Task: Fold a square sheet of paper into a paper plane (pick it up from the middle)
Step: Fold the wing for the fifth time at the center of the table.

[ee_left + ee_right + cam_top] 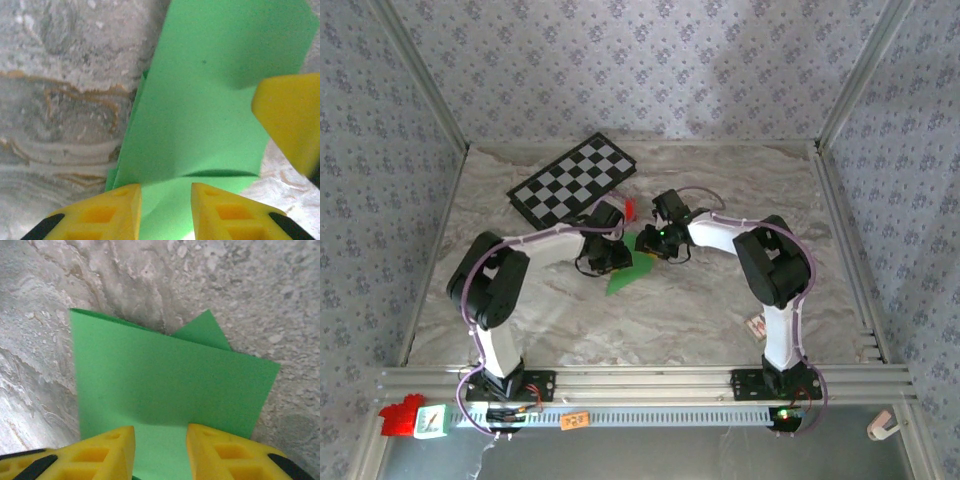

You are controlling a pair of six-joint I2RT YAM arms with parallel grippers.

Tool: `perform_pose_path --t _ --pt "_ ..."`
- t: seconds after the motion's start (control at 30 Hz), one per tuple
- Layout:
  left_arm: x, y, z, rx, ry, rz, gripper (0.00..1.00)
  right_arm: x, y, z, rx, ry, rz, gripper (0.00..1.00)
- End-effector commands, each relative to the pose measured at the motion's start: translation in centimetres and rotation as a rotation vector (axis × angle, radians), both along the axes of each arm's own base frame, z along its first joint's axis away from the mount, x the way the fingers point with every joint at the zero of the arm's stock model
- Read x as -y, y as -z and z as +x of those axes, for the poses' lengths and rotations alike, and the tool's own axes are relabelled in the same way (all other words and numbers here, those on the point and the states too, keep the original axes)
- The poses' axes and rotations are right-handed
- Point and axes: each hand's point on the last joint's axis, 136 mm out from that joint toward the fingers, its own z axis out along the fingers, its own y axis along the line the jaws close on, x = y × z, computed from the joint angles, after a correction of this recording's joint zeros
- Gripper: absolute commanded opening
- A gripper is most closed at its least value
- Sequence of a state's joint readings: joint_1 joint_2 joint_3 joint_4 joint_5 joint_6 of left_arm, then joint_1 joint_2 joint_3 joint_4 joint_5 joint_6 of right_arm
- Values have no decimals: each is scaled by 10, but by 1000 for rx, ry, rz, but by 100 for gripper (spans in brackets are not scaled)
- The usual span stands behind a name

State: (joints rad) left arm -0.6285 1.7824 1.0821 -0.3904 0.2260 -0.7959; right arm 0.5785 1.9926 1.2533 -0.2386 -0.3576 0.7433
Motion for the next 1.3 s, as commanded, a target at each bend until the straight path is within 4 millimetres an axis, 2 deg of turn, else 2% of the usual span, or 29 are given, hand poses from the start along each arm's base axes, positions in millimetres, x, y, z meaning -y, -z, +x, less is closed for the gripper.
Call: perform_pose_path --t 0.0,0.2,0.37,0.6,0.8,0.97,1.17,1.27 --pt "6 -22 -2 8 -61 -93 33 24 28 -16 -99 40 -131 36" --pt "7 -22 -11 -24 -97 -149 31 31 29 -18 -101 46 -159 36" --pt "14 -33 -11 -24 -106 -206 31 29 28 -16 -103 51 -148 36" --pt "-3 -11 -19 -56 -153 -128 24 30 29 -17 -113 62 -146 36" --pt "-9 0 -16 -60 -174 -82 18 29 24 -16 -112 64 -130 37" --pt "-15 12 -14 -63 -192 -44 14 19 4 -11 -75 52 -53 40" --pt "-17 21 -17 -86 -204 -35 13 7 -45 -3 31 53 82 51" --pt "-19 25 -20 -105 -211 -27 13 24 -38 -16 -12 101 53 53"
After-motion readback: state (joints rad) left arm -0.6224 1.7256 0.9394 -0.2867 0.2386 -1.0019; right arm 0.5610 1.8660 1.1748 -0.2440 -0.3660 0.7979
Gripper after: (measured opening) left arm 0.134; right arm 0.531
